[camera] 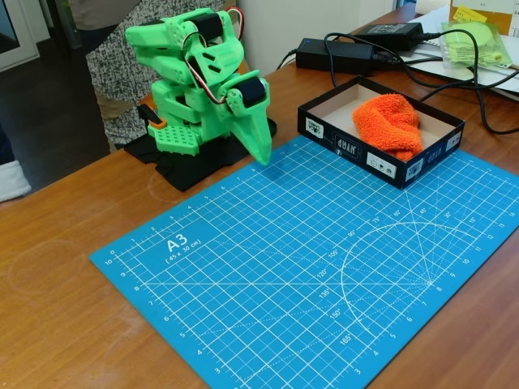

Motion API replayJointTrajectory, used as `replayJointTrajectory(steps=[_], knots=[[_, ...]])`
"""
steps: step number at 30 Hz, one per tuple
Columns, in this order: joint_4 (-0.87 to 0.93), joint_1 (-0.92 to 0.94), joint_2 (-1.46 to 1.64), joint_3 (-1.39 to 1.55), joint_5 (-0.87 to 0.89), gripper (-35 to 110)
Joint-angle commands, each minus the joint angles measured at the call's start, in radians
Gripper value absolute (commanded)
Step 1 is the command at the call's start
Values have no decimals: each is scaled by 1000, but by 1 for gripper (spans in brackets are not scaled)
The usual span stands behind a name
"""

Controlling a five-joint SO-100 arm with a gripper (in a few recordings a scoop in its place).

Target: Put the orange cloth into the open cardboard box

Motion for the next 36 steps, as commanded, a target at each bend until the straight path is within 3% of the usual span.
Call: replayJointTrajectory(steps=[1,36], knots=[[6,-3,14,9,8,0],[6,14,14,9,20,0]])
